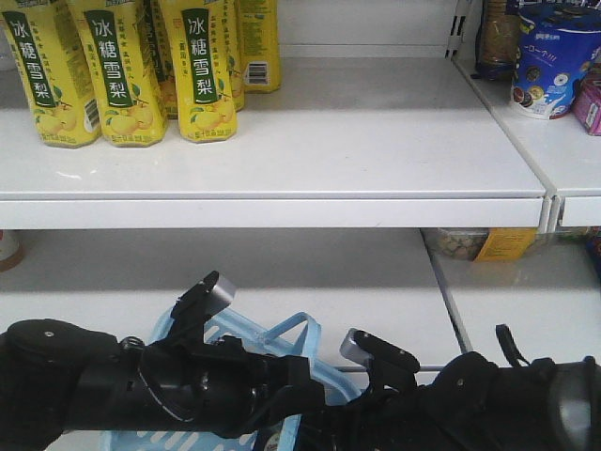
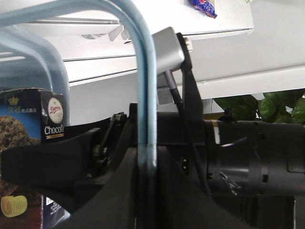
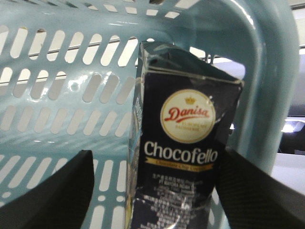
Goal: Left arm holds basket, right arm returns cookies
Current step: 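Reach the right gripper down into the basket toward the cookie box, then close the right gripper on the top of the Chocofello box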
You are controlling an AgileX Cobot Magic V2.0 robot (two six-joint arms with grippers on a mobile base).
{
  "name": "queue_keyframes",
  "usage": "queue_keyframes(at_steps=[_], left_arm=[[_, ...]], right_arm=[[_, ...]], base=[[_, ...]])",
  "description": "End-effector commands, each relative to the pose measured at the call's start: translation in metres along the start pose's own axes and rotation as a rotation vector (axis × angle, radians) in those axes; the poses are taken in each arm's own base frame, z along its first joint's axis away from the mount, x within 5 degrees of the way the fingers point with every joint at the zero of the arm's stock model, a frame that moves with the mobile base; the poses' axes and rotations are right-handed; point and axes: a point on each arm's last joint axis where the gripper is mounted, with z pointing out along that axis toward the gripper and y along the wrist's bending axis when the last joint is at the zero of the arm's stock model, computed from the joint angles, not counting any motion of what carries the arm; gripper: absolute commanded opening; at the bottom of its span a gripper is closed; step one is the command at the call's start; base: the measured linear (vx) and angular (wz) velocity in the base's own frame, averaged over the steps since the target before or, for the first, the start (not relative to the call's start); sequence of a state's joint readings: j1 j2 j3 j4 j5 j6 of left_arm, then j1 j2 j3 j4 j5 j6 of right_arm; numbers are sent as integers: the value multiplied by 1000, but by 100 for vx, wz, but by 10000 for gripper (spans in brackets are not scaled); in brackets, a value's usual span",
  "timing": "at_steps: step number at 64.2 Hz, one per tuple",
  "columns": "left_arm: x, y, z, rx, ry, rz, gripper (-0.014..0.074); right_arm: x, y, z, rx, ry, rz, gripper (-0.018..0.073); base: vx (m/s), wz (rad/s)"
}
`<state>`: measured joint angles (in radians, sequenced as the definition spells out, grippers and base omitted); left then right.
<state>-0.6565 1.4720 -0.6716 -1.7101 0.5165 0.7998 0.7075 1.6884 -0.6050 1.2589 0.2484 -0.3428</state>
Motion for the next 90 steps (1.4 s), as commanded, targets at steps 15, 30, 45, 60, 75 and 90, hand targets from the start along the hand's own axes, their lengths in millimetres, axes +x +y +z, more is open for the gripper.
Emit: queue_keyframes(at_steps=[15,30,45,60,75,90], left_arm=[[-5,-20,-9,91,-29,12,-6],[-5,-20,-9,91,-29,12,-6],[-5,-20,-9,91,-29,12,-6],[-5,-20,-9,91,-29,12,-6],[-5,-20,-9,91,-29,12,-6],[-5,-20,-9,91,-29,12,-6]], right_arm=[[-1,6,13,-64,35,0,515],[0,8,27,-119,58,-26,480],[1,2,36,-87,72,-37,415],[2,2,35,-100,81,-65,312],[2,7,25,-125,63,-86,272],[8,-8,7,-57,-9,-74,272]], base=[[0,0],[0,0],[0,0],[0,0],[0,0],[0,0]])
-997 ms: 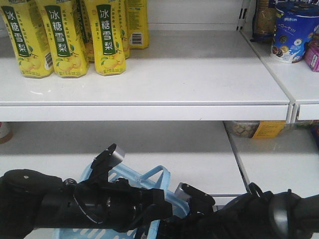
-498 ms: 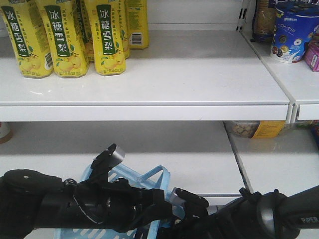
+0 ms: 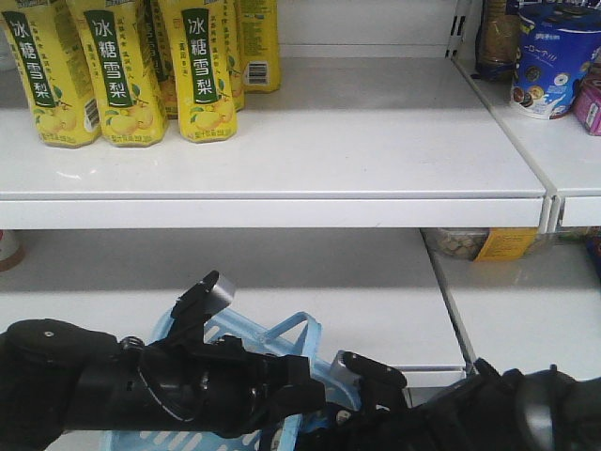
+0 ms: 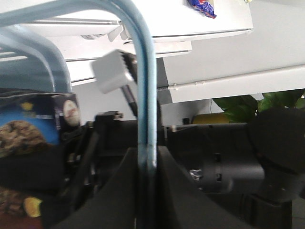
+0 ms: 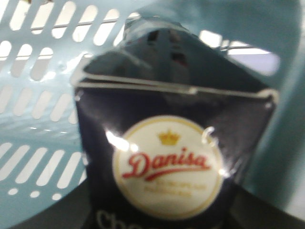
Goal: Left arm holds basket, right arm returns cookies
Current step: 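Close the right gripper on the top of the Chocofello box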
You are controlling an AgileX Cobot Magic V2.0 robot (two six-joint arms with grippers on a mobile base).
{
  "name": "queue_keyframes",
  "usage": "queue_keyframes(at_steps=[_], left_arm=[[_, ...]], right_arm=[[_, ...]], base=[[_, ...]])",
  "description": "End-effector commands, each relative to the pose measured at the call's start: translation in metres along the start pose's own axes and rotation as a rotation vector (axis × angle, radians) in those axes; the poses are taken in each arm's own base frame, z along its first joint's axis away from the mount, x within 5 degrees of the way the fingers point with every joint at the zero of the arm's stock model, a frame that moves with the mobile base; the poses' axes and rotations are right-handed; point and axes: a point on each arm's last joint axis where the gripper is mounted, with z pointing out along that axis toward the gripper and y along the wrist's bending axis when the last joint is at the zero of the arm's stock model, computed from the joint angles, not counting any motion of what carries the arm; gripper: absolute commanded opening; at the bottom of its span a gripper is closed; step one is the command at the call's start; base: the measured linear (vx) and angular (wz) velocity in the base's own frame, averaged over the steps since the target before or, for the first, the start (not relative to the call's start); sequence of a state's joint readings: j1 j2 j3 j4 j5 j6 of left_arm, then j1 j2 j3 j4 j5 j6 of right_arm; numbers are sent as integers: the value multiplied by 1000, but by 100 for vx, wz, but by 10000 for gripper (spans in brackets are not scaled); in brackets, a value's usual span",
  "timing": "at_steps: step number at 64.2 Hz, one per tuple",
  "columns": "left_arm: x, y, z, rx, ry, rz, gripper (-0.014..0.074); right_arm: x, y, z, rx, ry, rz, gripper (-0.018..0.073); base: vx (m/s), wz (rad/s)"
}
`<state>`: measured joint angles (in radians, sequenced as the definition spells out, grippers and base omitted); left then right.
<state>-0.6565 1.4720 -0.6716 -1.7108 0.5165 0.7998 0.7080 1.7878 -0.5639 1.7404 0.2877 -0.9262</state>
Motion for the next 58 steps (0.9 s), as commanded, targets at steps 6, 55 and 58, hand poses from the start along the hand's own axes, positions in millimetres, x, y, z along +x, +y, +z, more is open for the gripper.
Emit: queue_keyframes(at_steps=[6,55,58], left_arm=[[-5,-20,-9,90,-29,13,-6],[-5,-20,-9,90,-29,13,-6],[-5,-20,-9,90,-29,13,-6]], right_arm=[[3,4,-27,-39,-76,-1,272],[27,1,-104,-171,-307,-73,272],[28,1,-110,-181,-333,-70,272]], base=[[0,0],[0,0],[0,0]])
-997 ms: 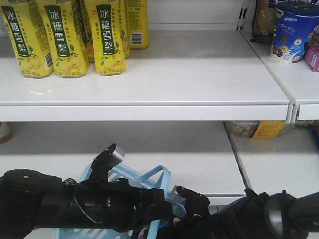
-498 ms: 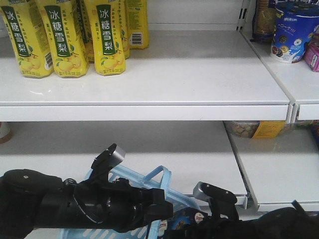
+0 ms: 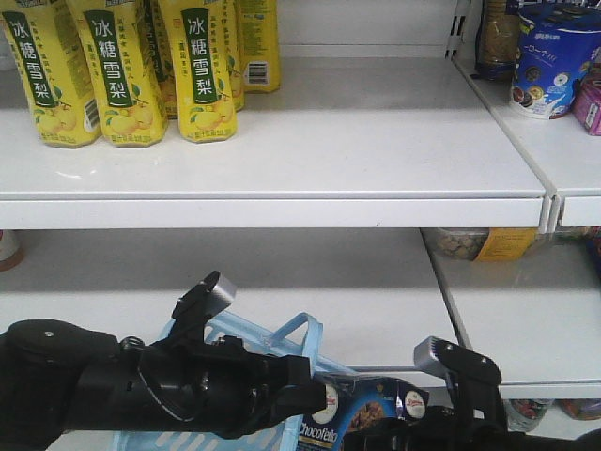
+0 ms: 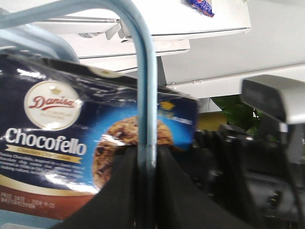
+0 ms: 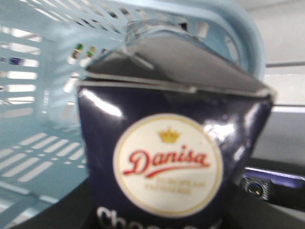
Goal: Left arm holds basket, right arm returns cookies
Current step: 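Close the right gripper on the top of the Chocofello box, then lift the cookie box out of the basket with the right gripper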
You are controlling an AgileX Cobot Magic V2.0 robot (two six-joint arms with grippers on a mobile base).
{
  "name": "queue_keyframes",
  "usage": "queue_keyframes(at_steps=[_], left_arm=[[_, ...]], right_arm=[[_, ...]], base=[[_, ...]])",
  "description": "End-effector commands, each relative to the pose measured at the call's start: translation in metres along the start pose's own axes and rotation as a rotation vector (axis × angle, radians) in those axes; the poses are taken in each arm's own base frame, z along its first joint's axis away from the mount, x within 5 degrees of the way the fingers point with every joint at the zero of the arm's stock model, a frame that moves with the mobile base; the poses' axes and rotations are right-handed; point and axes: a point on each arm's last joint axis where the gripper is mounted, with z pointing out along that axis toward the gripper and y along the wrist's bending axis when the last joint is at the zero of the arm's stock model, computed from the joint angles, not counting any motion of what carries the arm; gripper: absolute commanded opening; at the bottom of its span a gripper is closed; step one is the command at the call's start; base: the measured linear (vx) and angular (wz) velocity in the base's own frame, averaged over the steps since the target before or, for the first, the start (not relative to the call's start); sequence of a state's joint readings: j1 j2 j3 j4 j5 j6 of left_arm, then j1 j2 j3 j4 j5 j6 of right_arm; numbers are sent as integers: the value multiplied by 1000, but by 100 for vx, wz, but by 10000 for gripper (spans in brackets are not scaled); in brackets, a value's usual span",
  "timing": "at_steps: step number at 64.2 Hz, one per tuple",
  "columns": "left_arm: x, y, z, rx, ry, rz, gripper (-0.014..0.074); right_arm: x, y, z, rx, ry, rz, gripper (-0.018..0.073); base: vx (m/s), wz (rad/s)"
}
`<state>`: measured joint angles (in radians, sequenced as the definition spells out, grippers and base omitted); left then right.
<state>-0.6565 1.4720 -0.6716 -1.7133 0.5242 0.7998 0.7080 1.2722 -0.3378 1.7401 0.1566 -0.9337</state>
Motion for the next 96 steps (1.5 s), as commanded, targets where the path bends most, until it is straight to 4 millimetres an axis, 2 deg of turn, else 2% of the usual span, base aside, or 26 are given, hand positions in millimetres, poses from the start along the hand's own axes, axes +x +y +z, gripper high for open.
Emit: queue_keyframes(at_steps=[1,31,49,69,82,96], left_arm=[[-5,-20,-9,84,-33,15,-6],[-5,-20,-9,84,-33,15,-6],[-5,-20,-9,84,-33,15,-6],[-5,-20,-9,84,-33,15,-6],[-5,-20,-9,84,-33,15,-6],[-5,-20,-9,84,-33,15,-6]], right_arm=[[-7,11,-18,-82,-78,5,272],[-7,-2,-82,-125,-414,-50,272],[-3,2,-120,-224,-596,-245,272],[-1,2,-142,-265,-710,-309,272],[-12,16,-166,-246,-820,-448,272],[-36,40,-218,-210,-1023,-508,272]], base=[[0,0],[0,0],[0,0],[0,0],[0,0],[0,0]])
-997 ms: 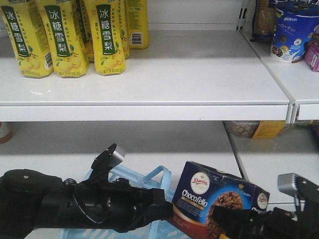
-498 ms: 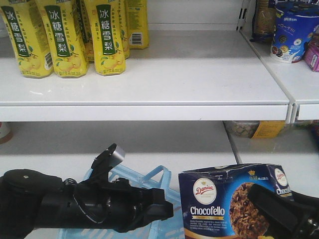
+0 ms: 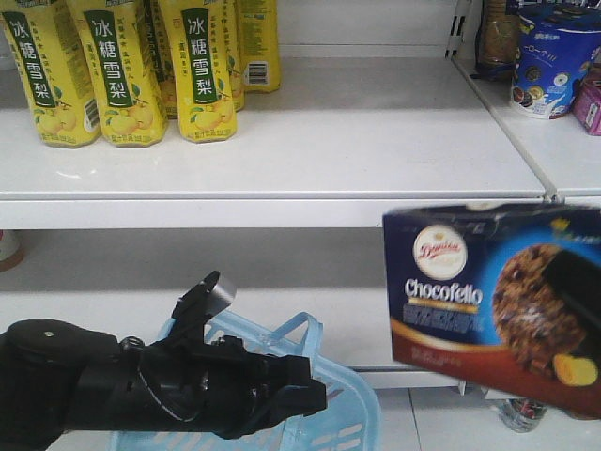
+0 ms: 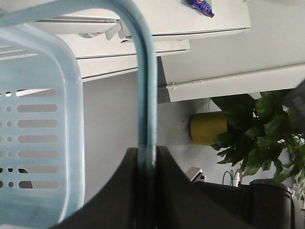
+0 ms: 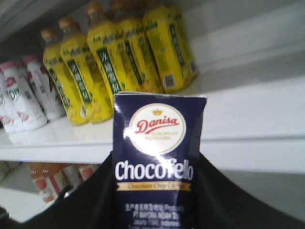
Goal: Left arm holds basket, right arm returns cookies
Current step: 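Lift the cookie box out of the basket with the right gripper, then lower the cookie box onto the upper shelf beside the drinks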
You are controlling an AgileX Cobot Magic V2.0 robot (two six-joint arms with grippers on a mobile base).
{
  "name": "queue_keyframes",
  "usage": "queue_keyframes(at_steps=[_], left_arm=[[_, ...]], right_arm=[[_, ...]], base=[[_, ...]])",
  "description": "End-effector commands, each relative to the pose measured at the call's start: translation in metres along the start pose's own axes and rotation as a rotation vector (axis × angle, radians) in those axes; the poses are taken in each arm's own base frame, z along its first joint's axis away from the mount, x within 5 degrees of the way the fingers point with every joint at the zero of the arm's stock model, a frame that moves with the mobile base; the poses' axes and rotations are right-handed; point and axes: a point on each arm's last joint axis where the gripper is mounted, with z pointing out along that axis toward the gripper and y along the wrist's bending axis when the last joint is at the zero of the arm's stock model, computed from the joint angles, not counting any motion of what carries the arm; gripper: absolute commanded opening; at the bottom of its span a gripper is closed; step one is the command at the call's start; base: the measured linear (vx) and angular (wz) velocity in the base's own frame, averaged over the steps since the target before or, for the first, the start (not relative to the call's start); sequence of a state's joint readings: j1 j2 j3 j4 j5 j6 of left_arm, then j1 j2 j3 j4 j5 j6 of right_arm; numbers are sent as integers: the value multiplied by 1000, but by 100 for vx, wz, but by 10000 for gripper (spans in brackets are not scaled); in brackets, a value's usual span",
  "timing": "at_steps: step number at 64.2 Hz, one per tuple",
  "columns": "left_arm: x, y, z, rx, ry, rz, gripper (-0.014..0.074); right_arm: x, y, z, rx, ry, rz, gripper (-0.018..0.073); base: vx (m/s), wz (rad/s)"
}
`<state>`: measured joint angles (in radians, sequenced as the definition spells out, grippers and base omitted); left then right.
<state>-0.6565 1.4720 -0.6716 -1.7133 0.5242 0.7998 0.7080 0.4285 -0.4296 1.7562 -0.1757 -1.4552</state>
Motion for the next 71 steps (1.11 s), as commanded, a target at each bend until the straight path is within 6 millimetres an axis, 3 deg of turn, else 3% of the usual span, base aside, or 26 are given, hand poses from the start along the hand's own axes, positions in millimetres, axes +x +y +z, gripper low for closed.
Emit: queue_keyframes(at_steps=[1,14,22,31,44,54,71], left_arm=[[-5,-20,-9,84,-33,15,-6],[-5,-20,-9,84,-33,15,-6],[-5,-20,-9,84,-33,15,-6],[-5,-20,-9,84,-33,15,-6],[-5,-20,-9,84,-33,15,-6],[-5,-20,-9,84,-33,15,-6],[-5,-20,-9,84,-33,15,-6]], right_arm=[[-38,8,-5,-1,-113,-66,272],[-88,9,5,174,-195,-170,272],[-104,15,34,238,-181,-279,272],[-108,21,75,288,-144,-399,272],[-102,14,134,484,-78,-426,272],[-81,14,171,499,7,-416,272],[-44,3,207,524,123,-377,272]], base=[[0,0],[0,0],[0,0],[0,0],[0,0],[0,0],[0,0]])
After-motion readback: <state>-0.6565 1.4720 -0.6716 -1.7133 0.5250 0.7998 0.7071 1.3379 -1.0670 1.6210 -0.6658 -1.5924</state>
